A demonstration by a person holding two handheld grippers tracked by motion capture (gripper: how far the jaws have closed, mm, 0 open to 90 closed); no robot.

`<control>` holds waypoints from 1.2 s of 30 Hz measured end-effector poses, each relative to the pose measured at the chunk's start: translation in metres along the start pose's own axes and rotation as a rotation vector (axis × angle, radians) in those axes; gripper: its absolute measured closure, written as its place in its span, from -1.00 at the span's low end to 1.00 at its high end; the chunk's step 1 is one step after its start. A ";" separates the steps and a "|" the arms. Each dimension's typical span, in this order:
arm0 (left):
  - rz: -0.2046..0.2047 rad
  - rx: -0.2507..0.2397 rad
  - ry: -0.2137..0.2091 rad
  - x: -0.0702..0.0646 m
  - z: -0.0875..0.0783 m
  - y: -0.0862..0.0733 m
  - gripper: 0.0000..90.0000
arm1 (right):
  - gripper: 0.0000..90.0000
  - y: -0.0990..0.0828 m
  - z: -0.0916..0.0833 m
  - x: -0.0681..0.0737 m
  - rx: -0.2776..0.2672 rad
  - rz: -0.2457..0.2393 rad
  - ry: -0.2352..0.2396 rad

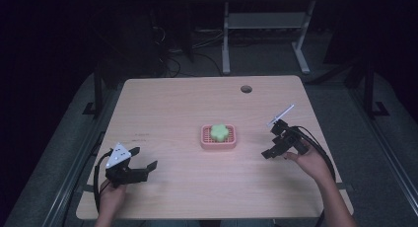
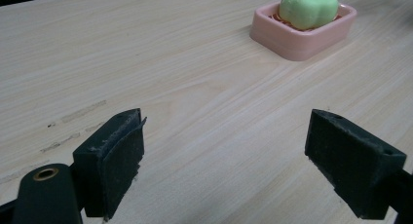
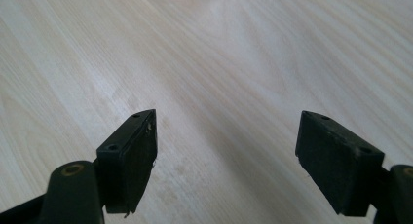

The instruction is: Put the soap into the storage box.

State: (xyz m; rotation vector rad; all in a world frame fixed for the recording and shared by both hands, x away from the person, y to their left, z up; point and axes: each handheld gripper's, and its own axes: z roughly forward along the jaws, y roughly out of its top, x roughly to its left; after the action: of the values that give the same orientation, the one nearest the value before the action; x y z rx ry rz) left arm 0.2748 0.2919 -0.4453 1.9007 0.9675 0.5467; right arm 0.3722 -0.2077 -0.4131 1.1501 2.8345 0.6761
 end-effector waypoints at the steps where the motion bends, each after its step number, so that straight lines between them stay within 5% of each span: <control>1: -0.002 0.000 0.000 0.000 0.000 0.000 -0.69 | -0.49 -0.002 0.000 0.000 0.002 0.004 0.000; 36: 0.001 0.008 0.002 -0.002 0.002 -0.001 -0.69 | -0.49 -0.063 -0.007 0.011 -0.052 0.028 0.003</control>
State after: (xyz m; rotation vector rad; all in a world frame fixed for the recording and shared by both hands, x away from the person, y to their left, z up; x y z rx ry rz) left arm 0.2744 0.2902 -0.4472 1.9079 0.9714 0.5460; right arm 0.3211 -0.2430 -0.4303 1.1842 2.7902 0.7497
